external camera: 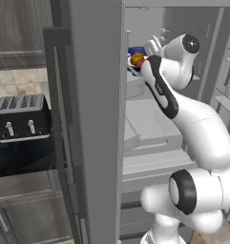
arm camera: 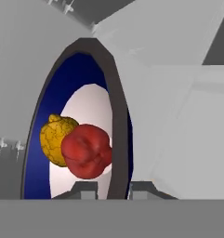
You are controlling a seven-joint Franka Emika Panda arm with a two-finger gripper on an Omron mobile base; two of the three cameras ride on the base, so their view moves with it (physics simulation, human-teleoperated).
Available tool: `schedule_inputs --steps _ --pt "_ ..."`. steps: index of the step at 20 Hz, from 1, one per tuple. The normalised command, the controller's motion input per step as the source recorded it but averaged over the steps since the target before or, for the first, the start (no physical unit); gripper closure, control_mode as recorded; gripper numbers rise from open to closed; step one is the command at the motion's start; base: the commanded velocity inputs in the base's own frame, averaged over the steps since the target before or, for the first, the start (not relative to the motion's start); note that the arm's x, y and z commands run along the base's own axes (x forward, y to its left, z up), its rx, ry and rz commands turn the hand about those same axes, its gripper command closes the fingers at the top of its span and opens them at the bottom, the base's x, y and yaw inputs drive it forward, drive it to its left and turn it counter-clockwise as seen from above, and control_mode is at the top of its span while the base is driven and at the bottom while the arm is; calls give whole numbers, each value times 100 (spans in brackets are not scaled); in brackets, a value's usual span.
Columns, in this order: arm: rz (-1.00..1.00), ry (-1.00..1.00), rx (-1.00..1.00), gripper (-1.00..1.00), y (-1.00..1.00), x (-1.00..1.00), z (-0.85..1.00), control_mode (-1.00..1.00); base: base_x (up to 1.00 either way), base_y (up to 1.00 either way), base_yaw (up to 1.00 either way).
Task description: Place the bowl with the bell pepper and lemon on the top shelf of the fridge. Place the bowl with the fishs on the second highest shelf of the fridge.
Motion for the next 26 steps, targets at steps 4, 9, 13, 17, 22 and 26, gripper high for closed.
schedule_inputs --steps 4,9,13,17,22,26 --pt "-3 0 0 100 0 100 -11 -100 0 0 0" --pt "-2 0 0 100 0 100 -24 -100 0 0 0" --pt "0 0 -1 -100 0 82 -21 -100 0 0 0" --pt "0 0 0 -100 -2 12 0 -100 0 0 0" --pt "0 0 0 -100 -10 -34 41 -100 0 0 0" --pt "0 -2 0 -100 -37 -100 64 -100 0 0 0"
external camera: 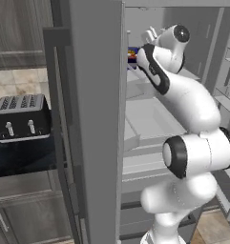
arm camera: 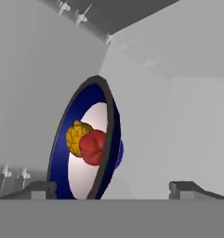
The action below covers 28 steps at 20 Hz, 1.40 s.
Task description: Place the bowl with the bell pepper and lemon on the top shelf of the fridge. Place the bowl with the fishs on the second highest shelf of the fridge.
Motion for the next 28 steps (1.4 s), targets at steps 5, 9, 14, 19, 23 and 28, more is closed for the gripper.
schedule_inputs --steps 5,9,14,19,23,28 --pt "0 -5 0 -100 -45 -100 27 -100 0 0 0" --pt "6 0 -12 -100 -38 -100 -20 -100 0 0 0" --pt "17 7 -36 -100 -3 -100 -68 -100 0 0 0" --pt "26 25 -53 -100 6 -100 -98 -100 0 0 0" --pt "23 26 -48 -100 0 -90 -95 -100 0 0 0" --pt "2 1 -5 -100 0 -3 -7 -100 0 0 0"
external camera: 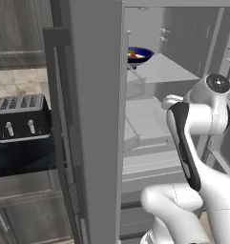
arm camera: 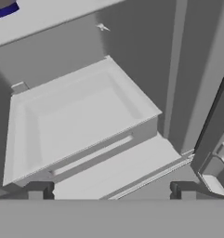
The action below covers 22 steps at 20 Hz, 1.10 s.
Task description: Place the bowl with the bell pepper and lemon on the top shelf of the fridge. Place the bowl with the fishs on the second highest shelf of the fridge.
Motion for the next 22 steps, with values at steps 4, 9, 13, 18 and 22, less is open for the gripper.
schedule_inputs --steps 4,9,13,18,22 --pt "2 0 0 -100 0 -29 -1 100 -25 0 2" --pt "0 0 0 -100 0 0 0 100 -100 -3 9" --pt "0 0 0 -100 0 0 0 100 -100 -4 13" --pt "0 0 0 -100 0 0 0 100 -100 64 33" --pt "0 0 0 -100 0 0 0 100 -97 100 40"
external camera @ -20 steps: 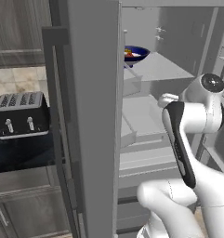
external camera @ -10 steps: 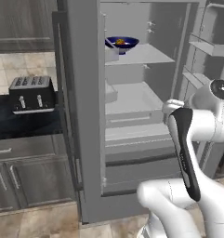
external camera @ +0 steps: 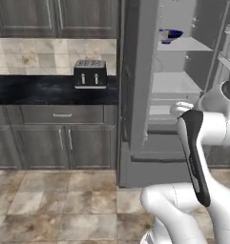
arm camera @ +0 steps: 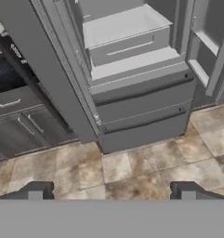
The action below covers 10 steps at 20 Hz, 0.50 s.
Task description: Place the bowl with the bell pepper and lemon on the top shelf of the fridge. Place the bowl with the fishs on the second highest shelf of the fridge.
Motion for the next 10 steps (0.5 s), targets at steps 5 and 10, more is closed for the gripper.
schedule_inputs --steps 5,10 --pt "0 0 0 -100 0 0 0 100 -37 100 36" --pt "0 0 0 -100 0 0 0 100 74 100 12"
